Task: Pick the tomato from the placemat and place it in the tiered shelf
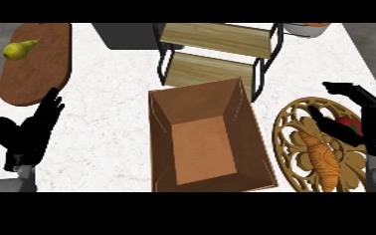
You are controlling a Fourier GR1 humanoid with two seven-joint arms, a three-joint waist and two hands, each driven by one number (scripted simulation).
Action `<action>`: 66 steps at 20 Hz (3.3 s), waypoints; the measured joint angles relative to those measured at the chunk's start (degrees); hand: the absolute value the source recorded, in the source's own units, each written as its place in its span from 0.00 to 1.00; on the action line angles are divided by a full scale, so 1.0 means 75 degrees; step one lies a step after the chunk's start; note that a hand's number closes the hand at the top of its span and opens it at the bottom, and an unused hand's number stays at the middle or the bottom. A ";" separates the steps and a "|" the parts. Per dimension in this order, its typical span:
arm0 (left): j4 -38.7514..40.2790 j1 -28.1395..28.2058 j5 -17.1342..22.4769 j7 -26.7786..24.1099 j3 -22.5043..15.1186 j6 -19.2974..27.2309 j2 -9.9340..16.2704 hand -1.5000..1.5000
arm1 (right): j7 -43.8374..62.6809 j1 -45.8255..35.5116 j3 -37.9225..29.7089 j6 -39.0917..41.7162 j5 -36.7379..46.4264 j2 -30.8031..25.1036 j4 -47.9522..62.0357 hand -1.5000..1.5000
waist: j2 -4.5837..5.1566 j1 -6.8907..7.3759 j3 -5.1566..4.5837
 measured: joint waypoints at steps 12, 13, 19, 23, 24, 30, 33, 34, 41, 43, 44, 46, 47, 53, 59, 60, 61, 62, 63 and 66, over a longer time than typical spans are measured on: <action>-0.0121 0.0335 0.0004 0.0063 0.0187 -0.0391 0.0118 0.50 | 0.2618 0.1650 0.0227 -0.0217 0.2408 -0.1453 -0.2079 0.00 | -0.0048 -0.0056 -0.0025; -0.0151 0.0411 0.0023 0.0044 0.0195 -0.0429 0.0119 0.50 | 0.2949 0.1758 0.0266 -0.0054 0.2595 -0.1657 -0.2243 0.00 | -0.0050 -0.0049 -0.0027; -0.0381 0.0484 -0.0006 0.0151 0.0155 -0.0399 0.0057 0.50 | 0.4607 0.1945 0.0859 0.1646 0.3389 -0.2927 -0.2889 0.00 | -0.0033 0.0051 -0.0029; -0.0408 0.0446 -0.0034 0.0168 0.0167 -0.0490 0.0067 0.50 | 0.5356 0.1457 0.1221 0.2732 0.3707 -0.3327 -0.2836 0.00 | -0.0013 0.0110 -0.0018; -0.0385 0.0455 -0.0028 0.0145 0.0205 -0.0554 0.0097 0.50 | 0.5525 0.1254 0.1357 0.2944 0.3835 -0.3306 -0.2776 0.00 | -0.0010 0.0121 -0.0015; -0.0456 0.0428 -0.0138 0.0310 0.0300 -0.0587 -0.0023 0.50 | 0.5685 0.0702 0.1591 0.3828 0.4498 -0.3177 -0.2287 0.00 | -0.0015 0.0084 -0.0005; -0.0245 0.0345 -0.0241 0.0188 0.0377 -0.0692 -0.0142 0.50 | 0.5424 0.0485 0.1466 0.4056 0.4804 -0.2965 -0.1900 0.00 | -0.0016 0.0060 -0.0004; -0.0315 0.0399 -0.0258 0.0216 0.0404 -0.0717 -0.0148 0.50 | 0.5326 0.0325 0.1474 0.4107 0.4932 -0.2858 -0.1651 0.00 | -0.0016 0.0067 -0.0003; -0.0466 0.0310 -0.0449 0.0433 0.0582 -0.0783 -0.0303 0.50 | 0.4557 -0.0215 0.1254 0.4009 0.5836 -0.2307 -0.0228 0.00 | -0.0015 0.0062 0.0001; -0.0537 0.0388 -0.0578 0.0404 0.0581 -0.0742 -0.0409 0.50 | 0.4234 -0.0282 0.1142 0.3840 0.6058 -0.2181 0.0161 0.00 | -0.0016 0.0060 0.0002; -0.0511 0.0396 -0.0607 0.0371 0.0614 -0.0773 -0.0437 0.50 | 0.4069 -0.0380 0.1093 0.3768 0.6182 -0.2104 0.0418 0.00 | -0.0016 0.0060 0.0000; -0.0459 0.0451 -0.0715 0.0263 0.0639 -0.0783 -0.0545 0.50 | 0.3813 -0.0502 0.0953 0.3708 0.6366 -0.1991 0.0749 0.00 | -0.0016 0.0057 0.0001; -0.0494 0.0457 -0.0709 0.0292 0.0687 -0.0837 -0.0545 0.50 | 0.3706 -0.0532 0.0937 0.3618 0.6490 -0.1883 0.0884 0.00 | -0.0017 0.0056 -0.0001; -0.0394 0.0379 -0.0793 0.0303 0.0916 -0.1057 -0.0575 0.50 | 0.3073 -0.0800 0.0714 0.3141 0.7085 -0.1459 0.1835 0.00 | -0.0015 0.0053 0.0001; -0.0495 0.0309 -0.0903 0.0506 0.1015 -0.1114 -0.0703 0.50 | 0.2774 -0.1124 0.0512 0.2956 0.7490 -0.1117 0.2627 1.00 | -0.0040 0.0061 -0.0044; -0.0479 0.0295 -0.0917 0.0491 0.1057 -0.1134 -0.0689 0.50 | 0.2636 -0.1238 0.0424 0.2912 0.7495 -0.1111 0.2866 1.00 | -0.0040 0.0066 -0.0049; -0.0477 0.0246 -0.0949 0.0521 0.1057 -0.1105 -0.0720 0.50 | 0.2552 -0.1171 0.0351 0.2882 0.7452 -0.1085 0.2874 1.00 | -0.0049 0.0060 -0.0064; -0.0559 0.0307 -0.0939 0.0535 0.1087 -0.1158 -0.0702 0.50 | 0.2451 -0.1228 0.0306 0.2936 0.7435 -0.1074 0.2946 1.00 | -0.0051 0.0061 -0.0067; -0.0563 0.0282 -0.0946 0.0561 0.1115 -0.1180 -0.0707 0.50 | 0.2348 -0.1229 0.0269 0.2964 0.7468 -0.1096 0.2974 1.00 | -0.0054 0.0059 -0.0071; -0.0691 0.0397 -0.1058 0.0551 0.1070 -0.1162 -0.0818 0.50 | 0.2067 -0.1334 0.0250 0.2912 0.7652 -0.1154 0.3210 1.00 | -0.0058 0.0064 -0.0079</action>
